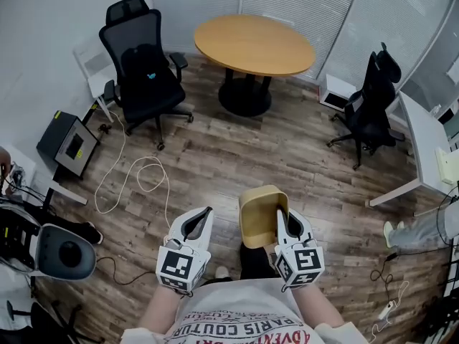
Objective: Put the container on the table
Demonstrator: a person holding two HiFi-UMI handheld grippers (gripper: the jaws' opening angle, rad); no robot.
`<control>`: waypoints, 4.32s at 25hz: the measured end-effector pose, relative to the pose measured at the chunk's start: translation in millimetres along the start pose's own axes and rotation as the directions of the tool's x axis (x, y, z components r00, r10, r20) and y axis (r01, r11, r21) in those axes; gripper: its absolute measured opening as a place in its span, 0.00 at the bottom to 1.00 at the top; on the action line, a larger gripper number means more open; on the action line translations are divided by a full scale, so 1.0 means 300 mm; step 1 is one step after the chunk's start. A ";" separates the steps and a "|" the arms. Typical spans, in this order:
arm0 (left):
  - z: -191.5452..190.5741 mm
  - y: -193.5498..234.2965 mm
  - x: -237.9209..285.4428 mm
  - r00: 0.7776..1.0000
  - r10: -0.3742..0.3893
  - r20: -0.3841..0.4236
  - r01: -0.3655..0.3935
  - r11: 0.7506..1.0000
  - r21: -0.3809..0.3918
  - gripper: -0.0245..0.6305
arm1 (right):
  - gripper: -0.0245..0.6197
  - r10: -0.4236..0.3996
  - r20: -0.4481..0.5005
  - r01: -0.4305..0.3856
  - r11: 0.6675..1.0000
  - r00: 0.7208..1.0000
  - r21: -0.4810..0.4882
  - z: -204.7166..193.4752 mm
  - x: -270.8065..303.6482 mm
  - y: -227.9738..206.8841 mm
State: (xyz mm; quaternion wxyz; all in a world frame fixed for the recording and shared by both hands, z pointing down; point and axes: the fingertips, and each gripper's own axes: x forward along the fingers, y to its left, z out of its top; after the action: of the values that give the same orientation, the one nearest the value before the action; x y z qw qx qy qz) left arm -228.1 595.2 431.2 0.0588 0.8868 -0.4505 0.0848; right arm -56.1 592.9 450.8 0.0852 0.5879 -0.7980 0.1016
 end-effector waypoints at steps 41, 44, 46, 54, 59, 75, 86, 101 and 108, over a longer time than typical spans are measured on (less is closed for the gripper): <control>0.418 0.825 1.630 0.998 -0.036 0.055 0.037 0.999 -0.013 0.05 | 0.05 -0.082 -0.011 0.082 0.997 0.997 0.004 0.398 1.515 -0.909; 0.471 0.985 1.772 0.997 -0.060 0.049 0.059 0.998 0.009 0.05 | 0.05 -0.096 -0.013 0.096 0.995 0.995 0.015 0.462 1.720 -0.910; 0.502 1.077 1.865 0.995 -0.085 0.044 0.084 0.996 0.018 0.05 | 0.05 -0.104 -0.013 0.104 0.994 0.994 0.026 0.504 1.852 -0.913; 0.551 1.385 2.167 0.990 -0.142 0.008 0.142 0.990 -0.001 0.05 | 0.05 -0.144 -0.058 0.148 0.986 0.988 0.073 0.583 2.256 -0.947; 0.524 1.463 2.351 0.986 -0.165 -0.025 0.164 0.986 -0.037 0.05 | 0.05 -0.160 -0.104 0.168 0.983 0.982 0.076 0.588 2.423 -1.038; 0.558 1.669 3.102 0.999 -0.005 -0.052 0.001 0.997 -0.074 0.05 | 0.05 -0.005 -0.234 0.022 0.997 0.972 0.069 0.598 3.144 -1.565; 0.460 1.735 3.433 0.992 0.066 -0.104 -0.078 0.989 -0.122 0.05 | 0.05 0.035 -0.431 0.019 0.992 0.902 0.121 0.386 3.507 -1.823; 0.352 1.695 3.586 0.977 0.047 -0.208 -0.079 0.986 -0.147 0.05 | 0.05 0.008 -0.622 0.067 0.993 0.783 0.098 0.139 3.701 -1.905; 0.333 1.687 3.596 0.971 0.042 -0.236 -0.079 0.985 -0.153 0.05 | 0.06 0.023 -0.644 0.114 0.979 0.765 0.170 0.102 3.706 -1.919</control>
State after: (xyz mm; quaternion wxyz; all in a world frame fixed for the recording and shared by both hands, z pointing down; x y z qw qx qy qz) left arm -2.6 -571.3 567.0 0.1798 0.8490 -0.4728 0.1528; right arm 166.4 -604.9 741.1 0.2963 0.5421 -0.6918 0.3738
